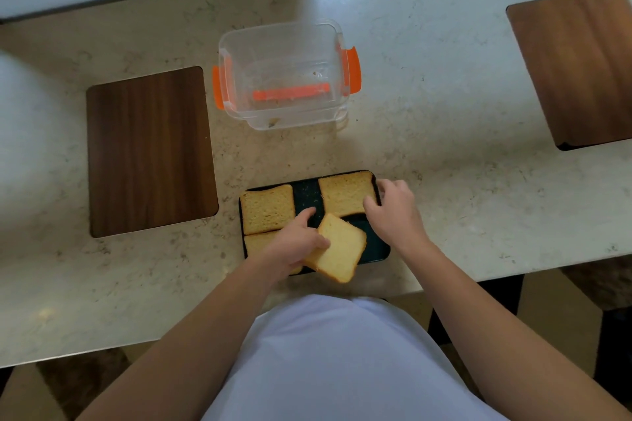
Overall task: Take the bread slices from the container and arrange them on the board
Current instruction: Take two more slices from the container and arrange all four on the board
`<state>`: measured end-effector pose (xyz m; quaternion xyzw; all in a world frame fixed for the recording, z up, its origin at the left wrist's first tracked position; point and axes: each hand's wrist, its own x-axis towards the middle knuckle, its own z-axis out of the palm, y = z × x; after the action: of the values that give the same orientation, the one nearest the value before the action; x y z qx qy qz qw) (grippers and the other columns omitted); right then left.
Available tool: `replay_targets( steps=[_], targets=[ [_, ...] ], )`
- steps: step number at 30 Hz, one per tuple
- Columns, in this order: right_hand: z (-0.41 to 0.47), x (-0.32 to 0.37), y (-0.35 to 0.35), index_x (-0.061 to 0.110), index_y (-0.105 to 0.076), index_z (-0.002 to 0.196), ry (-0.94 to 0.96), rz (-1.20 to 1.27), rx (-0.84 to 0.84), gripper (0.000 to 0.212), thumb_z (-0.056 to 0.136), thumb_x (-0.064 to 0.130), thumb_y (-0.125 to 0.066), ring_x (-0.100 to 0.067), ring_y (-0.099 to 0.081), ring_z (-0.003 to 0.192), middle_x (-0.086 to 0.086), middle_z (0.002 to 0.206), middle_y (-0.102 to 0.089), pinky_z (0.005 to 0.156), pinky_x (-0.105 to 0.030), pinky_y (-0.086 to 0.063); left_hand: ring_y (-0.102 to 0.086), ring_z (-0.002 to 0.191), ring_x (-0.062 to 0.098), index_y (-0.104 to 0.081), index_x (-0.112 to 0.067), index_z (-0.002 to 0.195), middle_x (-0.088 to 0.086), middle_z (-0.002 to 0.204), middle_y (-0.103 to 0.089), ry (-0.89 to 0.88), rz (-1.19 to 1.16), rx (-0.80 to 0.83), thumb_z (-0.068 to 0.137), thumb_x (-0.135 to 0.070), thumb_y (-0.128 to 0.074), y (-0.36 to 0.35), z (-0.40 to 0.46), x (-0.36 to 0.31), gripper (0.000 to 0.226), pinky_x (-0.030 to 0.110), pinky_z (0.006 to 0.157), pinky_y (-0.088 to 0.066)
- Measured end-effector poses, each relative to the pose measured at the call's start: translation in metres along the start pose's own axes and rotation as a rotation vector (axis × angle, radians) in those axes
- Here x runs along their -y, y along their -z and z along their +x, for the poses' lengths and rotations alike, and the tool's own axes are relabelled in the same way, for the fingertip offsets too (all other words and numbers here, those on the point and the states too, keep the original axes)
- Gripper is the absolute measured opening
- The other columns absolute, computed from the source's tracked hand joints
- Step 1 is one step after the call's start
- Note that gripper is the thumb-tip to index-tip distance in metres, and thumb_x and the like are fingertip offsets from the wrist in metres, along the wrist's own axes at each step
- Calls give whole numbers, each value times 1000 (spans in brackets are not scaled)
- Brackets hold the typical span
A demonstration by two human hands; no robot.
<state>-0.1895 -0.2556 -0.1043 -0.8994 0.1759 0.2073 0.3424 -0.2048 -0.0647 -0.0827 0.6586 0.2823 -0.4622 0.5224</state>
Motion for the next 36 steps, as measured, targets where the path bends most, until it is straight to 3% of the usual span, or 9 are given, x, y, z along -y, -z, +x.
replay_targets(
  steps=[3,6,10,14,16,20,28,32,36],
  targets=[
    [-25,-10,0,12,-58,135,46,45,-29,45,97,35,-54,-20,-57,113,-7,127,-59,91,-35,-50,-62,94,15,-41,-29,141,-3,119,-60,-81,148,-111,89,-10,-64,-4,-4,12,61,34,72,-55],
    [-49,-17,-1,18,-63,132,3,249,148,41,96,38,-64,-8,-63,103,4,114,-68,83,-21,-49,-67,91,9,-57,-42,115,-10,106,-68,-182,211,-40,88,-20,-65,0,-10,21,36,28,67,-55],
    [-66,-25,-1,24,-72,118,-5,402,328,26,93,30,-70,-3,-67,98,9,105,-74,78,-17,-51,-67,95,9,-64,-41,109,-8,106,-70,-301,270,12,87,-19,-70,3,-12,19,32,31,75,-56],
    [-67,-31,7,24,-76,106,-146,635,389,15,94,27,-69,-8,-71,96,5,102,-77,72,-20,-55,-67,104,24,-68,-25,111,8,115,-66,-162,29,29,86,-13,-72,12,-11,13,28,46,85,-60],
    [-65,-33,9,17,-76,108,-208,731,394,16,95,23,-67,-15,-72,99,-2,106,-77,73,-22,-58,-68,106,31,-65,-15,117,16,122,-63,-47,-194,91,92,-10,-66,17,-11,12,26,45,78,-62],
    [-62,-31,7,13,-73,109,-224,721,366,16,97,20,-66,-20,-71,101,-8,110,-74,74,-24,-58,-73,100,32,-56,-7,123,21,119,-66,40,-238,125,95,-3,-61,20,-11,18,29,38,73,-61],
    [-62,-39,5,19,-72,107,-211,620,267,14,95,25,-66,-16,-71,96,-1,105,-74,72,-23,-56,-77,88,23,-62,-6,111,16,109,-71,-77,-262,-35,87,-5,-74,13,-3,23,27,35,74,-63],
    [-60,-48,1,23,-71,97,-242,460,227,7,93,22,-65,-20,-71,92,-2,95,-74,86,-38,-60,-76,85,21,-61,-5,107,15,103,-71,-53,-94,-118,90,-5,-71,0,4,23,20,30,70,-63],
    [-56,-53,-2,19,-72,107,-283,391,184,16,93,22,-64,-17,-69,91,1,98,-72,89,-44,-60,-72,91,25,-59,-9,101,15,105,-68,-41,-11,-157,91,-3,-68,-15,12,23,15,36,77,-63]
  ],
)
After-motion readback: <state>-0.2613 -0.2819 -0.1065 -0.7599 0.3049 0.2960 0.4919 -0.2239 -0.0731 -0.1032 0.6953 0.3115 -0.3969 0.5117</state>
